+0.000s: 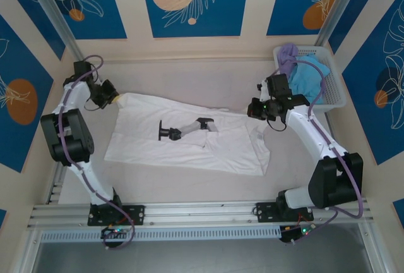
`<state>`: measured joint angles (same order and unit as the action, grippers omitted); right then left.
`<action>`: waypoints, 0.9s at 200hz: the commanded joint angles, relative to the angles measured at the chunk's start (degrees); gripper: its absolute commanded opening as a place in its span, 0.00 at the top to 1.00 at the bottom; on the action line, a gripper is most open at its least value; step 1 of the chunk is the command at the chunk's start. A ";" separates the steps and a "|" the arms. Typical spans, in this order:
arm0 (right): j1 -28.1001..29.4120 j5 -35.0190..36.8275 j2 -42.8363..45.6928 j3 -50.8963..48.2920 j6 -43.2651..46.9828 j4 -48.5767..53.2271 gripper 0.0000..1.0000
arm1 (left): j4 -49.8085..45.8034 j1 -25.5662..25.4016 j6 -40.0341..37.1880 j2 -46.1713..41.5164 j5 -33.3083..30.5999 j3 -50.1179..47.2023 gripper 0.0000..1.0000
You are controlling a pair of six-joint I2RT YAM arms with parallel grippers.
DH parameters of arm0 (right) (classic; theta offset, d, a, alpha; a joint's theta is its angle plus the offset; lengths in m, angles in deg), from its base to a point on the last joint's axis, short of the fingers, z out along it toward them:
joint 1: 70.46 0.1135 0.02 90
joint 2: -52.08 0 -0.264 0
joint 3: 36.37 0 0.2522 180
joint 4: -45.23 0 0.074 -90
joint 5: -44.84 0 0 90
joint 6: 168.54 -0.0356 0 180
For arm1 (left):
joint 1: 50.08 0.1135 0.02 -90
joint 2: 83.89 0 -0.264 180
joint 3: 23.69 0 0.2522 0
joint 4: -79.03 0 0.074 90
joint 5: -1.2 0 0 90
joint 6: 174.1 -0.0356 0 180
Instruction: Fold and stack the t-shirts
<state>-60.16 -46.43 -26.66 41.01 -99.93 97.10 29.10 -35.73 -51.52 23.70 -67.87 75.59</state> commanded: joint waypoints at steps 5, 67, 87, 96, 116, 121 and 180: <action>-0.46 -1.87 2.90 -2.99 1.19 1.93 1.00 | 6.05 3.10 0.15 -4.74 -1.48 -5.62 1.00; -0.82 -1.27 7.51 -10.27 0.80 2.59 1.00 | 8.89 4.30 0.90 -8.57 -2.83 -13.93 1.00; -0.90 -1.11 8.75 -12.62 0.47 2.15 1.00 | 8.96 4.33 0.93 -9.18 -3.37 -15.85 1.00; -1.16 -1.07 9.19 -13.34 0.31 1.97 1.00 | 9.38 4.39 1.28 -9.41 -2.96 -16.69 1.00; -1.61 -1.14 10.13 -14.59 -0.17 2.15 1.00 | 10.23 4.33 2.00 -9.98 -1.27 -18.22 1.00; -1.56 -1.22 10.49 -14.90 -0.23 2.14 1.00 | 10.14 4.32 1.98 -10.20 -1.17 -18.64 1.00; -1.52 -0.68 14.52 -18.44 -2.55 3.09 0.95 | 3.40 4.38 6.23 -16.17 -15.38 -20.27 0.74</action>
<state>-61.60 -46.92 -14.48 23.94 -100.83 98.58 36.40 -32.08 -47.96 11.11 -74.97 54.83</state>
